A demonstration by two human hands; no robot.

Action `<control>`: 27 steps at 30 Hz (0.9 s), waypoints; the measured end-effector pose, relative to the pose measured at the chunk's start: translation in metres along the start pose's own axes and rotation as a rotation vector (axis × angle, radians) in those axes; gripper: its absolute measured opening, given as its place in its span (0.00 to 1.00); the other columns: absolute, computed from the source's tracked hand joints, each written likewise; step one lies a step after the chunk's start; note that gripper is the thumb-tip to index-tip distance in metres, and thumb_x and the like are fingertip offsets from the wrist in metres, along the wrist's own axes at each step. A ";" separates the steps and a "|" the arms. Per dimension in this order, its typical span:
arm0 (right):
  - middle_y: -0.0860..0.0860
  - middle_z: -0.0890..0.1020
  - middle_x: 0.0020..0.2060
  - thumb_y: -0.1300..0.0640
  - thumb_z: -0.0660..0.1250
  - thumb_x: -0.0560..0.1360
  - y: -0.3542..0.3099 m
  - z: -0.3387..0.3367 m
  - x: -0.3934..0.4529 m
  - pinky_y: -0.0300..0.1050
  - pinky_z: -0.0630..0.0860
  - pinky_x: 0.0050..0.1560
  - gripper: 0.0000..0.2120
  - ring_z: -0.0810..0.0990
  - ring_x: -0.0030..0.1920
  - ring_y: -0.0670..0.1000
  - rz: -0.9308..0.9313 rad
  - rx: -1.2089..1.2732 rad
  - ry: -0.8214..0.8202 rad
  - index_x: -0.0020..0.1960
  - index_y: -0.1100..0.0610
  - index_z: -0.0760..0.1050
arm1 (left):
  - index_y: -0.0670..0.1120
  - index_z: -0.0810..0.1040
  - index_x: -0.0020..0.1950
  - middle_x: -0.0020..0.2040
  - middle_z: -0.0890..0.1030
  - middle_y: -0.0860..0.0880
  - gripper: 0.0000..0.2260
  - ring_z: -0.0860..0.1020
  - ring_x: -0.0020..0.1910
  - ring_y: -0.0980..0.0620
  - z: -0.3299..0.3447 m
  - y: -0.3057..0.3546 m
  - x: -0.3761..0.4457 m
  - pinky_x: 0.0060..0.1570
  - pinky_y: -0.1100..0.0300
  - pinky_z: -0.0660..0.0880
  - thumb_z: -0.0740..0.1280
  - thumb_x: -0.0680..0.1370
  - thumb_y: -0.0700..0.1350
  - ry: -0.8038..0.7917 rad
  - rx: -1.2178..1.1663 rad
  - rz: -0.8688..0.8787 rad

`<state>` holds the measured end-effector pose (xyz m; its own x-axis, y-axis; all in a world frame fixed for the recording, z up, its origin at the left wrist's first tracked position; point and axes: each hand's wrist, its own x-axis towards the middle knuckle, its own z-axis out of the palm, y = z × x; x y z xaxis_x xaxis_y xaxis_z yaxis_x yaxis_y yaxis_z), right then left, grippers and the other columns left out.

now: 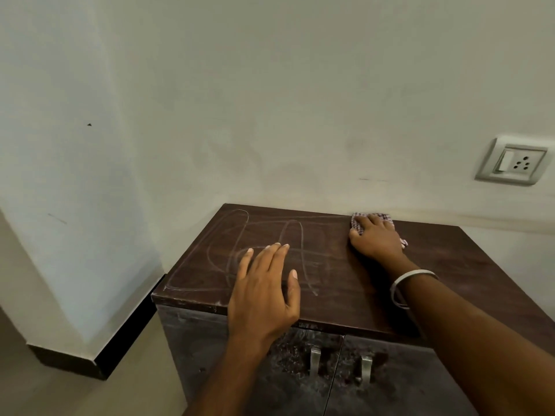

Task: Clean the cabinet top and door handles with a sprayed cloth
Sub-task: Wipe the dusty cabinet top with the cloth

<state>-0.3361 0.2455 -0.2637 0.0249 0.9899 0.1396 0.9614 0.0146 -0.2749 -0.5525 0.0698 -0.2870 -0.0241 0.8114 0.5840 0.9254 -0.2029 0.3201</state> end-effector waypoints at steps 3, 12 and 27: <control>0.53 0.58 0.77 0.44 0.53 0.79 -0.032 0.010 0.005 0.53 0.50 0.77 0.27 0.56 0.77 0.58 -0.101 0.026 -0.036 0.76 0.48 0.59 | 0.49 0.67 0.73 0.70 0.72 0.52 0.24 0.67 0.71 0.57 -0.001 0.001 0.000 0.75 0.52 0.55 0.50 0.79 0.55 0.003 -0.006 -0.004; 0.53 0.60 0.77 0.43 0.53 0.79 -0.022 0.007 0.012 0.53 0.54 0.76 0.27 0.58 0.76 0.58 -0.138 0.049 -0.030 0.76 0.48 0.60 | 0.49 0.67 0.72 0.70 0.72 0.52 0.24 0.67 0.70 0.57 -0.002 -0.001 0.000 0.75 0.51 0.56 0.51 0.79 0.55 0.011 -0.025 -0.008; 0.53 0.58 0.78 0.43 0.52 0.79 -0.084 0.027 0.006 0.54 0.50 0.77 0.27 0.55 0.77 0.60 -0.155 0.041 -0.058 0.76 0.48 0.59 | 0.49 0.68 0.73 0.70 0.72 0.53 0.24 0.67 0.71 0.58 0.000 0.000 0.000 0.75 0.51 0.57 0.52 0.79 0.55 0.007 -0.023 -0.009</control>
<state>-0.4244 0.2542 -0.2649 -0.1401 0.9818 0.1285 0.9403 0.1726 -0.2934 -0.5526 0.0696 -0.2867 -0.0354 0.8092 0.5864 0.9162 -0.2081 0.3425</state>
